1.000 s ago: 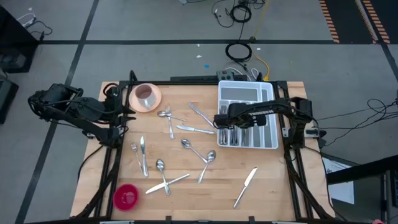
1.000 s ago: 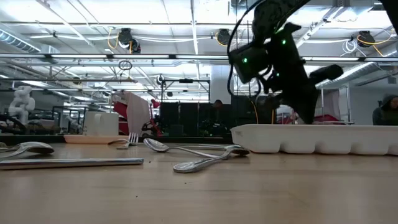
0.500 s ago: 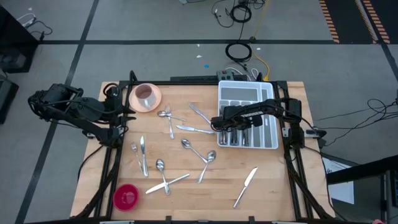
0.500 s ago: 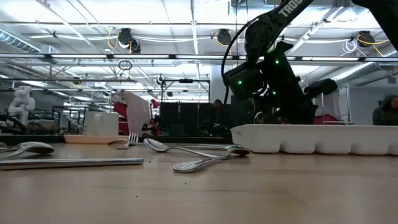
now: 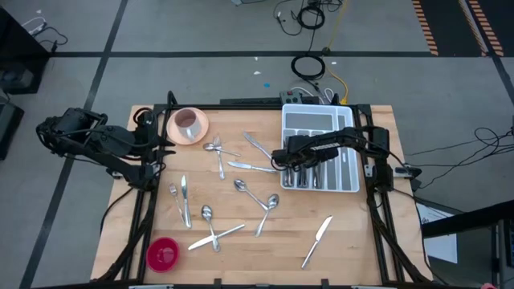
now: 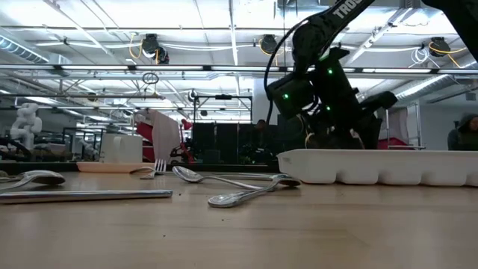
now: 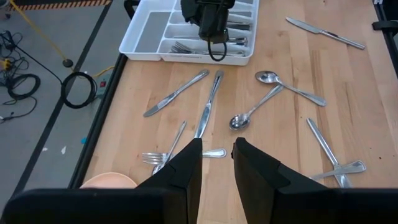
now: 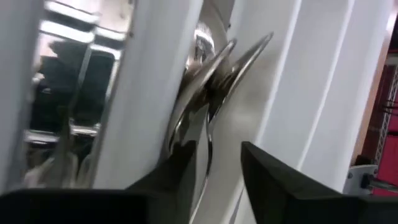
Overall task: Sort silverware
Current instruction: Adjust the silver spoons in the white silverware tray
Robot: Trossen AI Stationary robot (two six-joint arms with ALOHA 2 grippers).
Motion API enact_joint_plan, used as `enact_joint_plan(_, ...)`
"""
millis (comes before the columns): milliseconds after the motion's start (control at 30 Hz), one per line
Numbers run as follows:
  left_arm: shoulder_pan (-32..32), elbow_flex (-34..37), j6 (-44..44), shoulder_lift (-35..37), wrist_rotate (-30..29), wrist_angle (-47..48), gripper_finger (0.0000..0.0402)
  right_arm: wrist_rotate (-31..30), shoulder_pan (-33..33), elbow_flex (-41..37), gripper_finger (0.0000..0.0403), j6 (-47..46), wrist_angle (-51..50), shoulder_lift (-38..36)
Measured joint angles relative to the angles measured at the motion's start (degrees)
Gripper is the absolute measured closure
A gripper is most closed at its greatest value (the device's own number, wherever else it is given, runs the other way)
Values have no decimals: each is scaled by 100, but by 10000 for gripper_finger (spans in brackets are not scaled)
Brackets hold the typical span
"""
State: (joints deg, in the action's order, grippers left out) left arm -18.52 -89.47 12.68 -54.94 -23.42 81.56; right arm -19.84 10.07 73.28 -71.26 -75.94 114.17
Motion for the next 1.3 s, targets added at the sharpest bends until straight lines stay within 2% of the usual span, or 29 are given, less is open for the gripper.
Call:
enact_joint_plan(167,1,0,3,0,0,0,305,-201,-3,550,243,190,-351,2)
enact_joint_plan(400,0,0,35,0,0,-2,305,-731,6,1241,232,483,-424,-2)
enact_joint_plan(900,1,0,53,0,0,-4,305,-989,111,1267,234,1011,70,0)
enact_joint_plan(1300,1,-1,49,0,-106,-4,305,-1322,317,1254,240,678,-1051,0)
